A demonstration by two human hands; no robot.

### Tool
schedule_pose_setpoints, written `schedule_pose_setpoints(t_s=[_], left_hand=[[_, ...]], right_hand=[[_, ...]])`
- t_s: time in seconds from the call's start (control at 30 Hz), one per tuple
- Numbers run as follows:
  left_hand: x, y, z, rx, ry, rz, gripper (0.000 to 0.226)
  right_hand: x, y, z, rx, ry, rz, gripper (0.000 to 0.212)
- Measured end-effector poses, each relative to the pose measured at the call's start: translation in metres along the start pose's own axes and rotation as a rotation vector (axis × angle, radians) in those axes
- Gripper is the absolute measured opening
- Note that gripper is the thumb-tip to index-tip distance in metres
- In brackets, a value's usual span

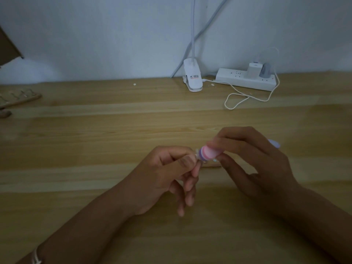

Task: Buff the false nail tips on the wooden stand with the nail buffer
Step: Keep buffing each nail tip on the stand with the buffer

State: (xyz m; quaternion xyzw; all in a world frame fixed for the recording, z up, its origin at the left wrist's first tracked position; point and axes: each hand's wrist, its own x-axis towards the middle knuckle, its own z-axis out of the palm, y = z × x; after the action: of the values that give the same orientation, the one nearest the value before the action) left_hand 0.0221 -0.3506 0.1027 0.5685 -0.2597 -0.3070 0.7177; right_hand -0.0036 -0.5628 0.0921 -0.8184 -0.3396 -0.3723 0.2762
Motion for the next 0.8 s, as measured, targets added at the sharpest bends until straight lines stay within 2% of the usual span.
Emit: schedule_pose_setpoints(t_s=[0.1,0.2,0.37,0.5,0.67,0.8], left_hand=[[0.0,-0.001,0.0,0.006,0.018,-0.007,0.024],[0.0,-0.001,0.0,0.018,0.005,-0.007,0.024],[0.001,-0.003,0.001,0.051,0.022,-0.005,0.024],[0.002,-0.004,0.003,0.06,0.056,0.01,0.023],[0.003,-0.004,0.005,0.106,0.11,0.043,0.019],[0.003,-0.004,0.006,0.107,0.115,0.048,0.022]], right_hand=[[-0.001,-0.004,0.003,0.023,-0.019,-0.047,0.027],[0.0,0.003,-0.001,0.024,-0.018,0.014,0.032],[0.001,-0.008,0.004,0.092,-0.038,-0.016,0.025],[0.002,0.001,-0.002,0.034,-0.029,0.053,0.028],[0.001,-0.006,0.003,0.054,-0.05,0.005,0.024],[0.001,0.002,-0.001,0.045,-0.038,0.091,0.029]])
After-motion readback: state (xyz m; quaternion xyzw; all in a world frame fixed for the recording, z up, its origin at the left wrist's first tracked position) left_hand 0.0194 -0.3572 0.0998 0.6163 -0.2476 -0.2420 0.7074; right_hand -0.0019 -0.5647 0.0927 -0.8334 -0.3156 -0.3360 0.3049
